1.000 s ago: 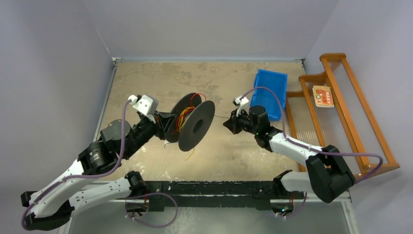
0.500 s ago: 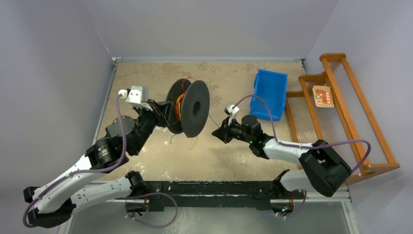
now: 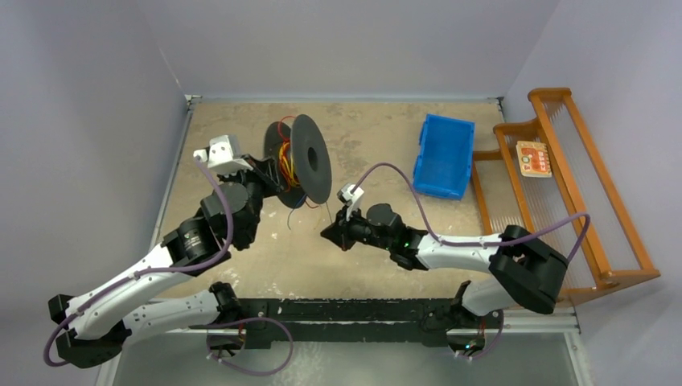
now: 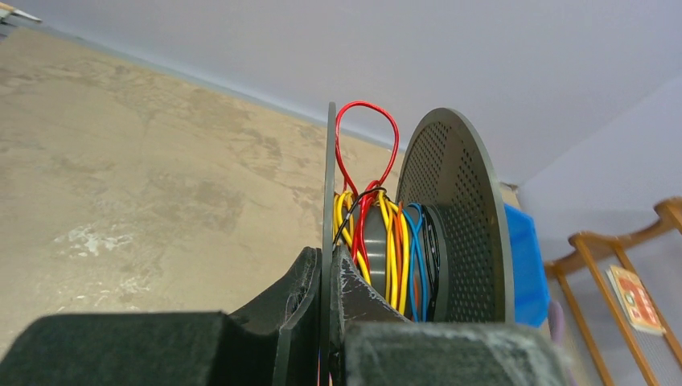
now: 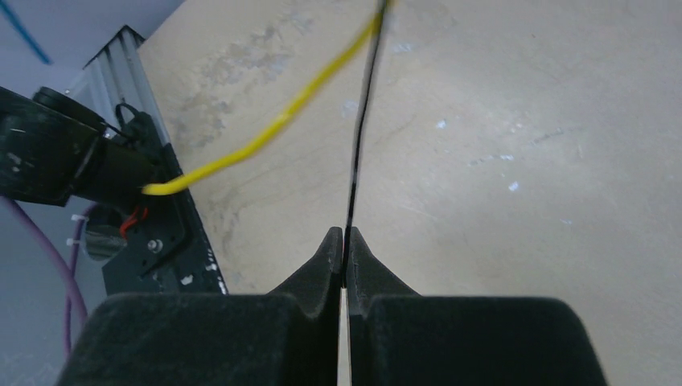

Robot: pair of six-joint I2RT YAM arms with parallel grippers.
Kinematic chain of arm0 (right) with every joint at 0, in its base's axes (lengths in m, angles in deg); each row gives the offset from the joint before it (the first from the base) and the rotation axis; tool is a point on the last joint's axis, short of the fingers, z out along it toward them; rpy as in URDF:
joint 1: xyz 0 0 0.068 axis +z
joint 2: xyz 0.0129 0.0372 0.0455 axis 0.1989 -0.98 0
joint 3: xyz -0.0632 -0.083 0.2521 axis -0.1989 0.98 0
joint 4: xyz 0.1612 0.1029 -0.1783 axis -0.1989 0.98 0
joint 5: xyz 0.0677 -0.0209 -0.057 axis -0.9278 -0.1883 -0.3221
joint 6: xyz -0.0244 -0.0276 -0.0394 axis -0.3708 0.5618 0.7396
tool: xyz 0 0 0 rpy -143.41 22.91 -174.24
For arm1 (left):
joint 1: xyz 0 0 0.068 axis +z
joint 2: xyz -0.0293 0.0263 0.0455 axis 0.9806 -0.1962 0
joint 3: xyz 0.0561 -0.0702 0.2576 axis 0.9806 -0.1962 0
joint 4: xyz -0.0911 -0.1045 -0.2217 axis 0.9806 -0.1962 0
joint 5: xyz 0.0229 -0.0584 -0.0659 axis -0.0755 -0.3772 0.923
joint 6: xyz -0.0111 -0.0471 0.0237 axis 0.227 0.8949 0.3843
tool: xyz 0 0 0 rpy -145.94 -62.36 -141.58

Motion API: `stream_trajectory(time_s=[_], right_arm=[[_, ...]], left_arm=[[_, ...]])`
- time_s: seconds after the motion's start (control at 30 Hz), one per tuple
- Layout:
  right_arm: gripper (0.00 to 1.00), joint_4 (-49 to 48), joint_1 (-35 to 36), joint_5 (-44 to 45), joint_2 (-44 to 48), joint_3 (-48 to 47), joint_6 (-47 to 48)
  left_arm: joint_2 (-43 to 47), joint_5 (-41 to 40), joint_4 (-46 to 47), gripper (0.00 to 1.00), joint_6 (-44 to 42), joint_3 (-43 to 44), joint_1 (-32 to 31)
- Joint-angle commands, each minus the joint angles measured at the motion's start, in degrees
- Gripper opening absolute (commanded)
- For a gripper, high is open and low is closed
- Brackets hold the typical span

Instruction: Wrap the cables

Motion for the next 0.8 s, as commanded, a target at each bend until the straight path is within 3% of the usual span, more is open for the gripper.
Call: stream_trajectory(time_s=[0.0,0.77], right_arm=[[0.00,3.26,4.12,6.20,0.45,-4.50,-0.74],[0.00,26.97,13.92,17.80,6.76,-23.91,3.53]], left_arm=[[-0.22,-9.36,10.16,0.00,4.90,2.25,-0.07],[-13.80,-19.31,1.57,0.00,0.22,2.07,-0.07]])
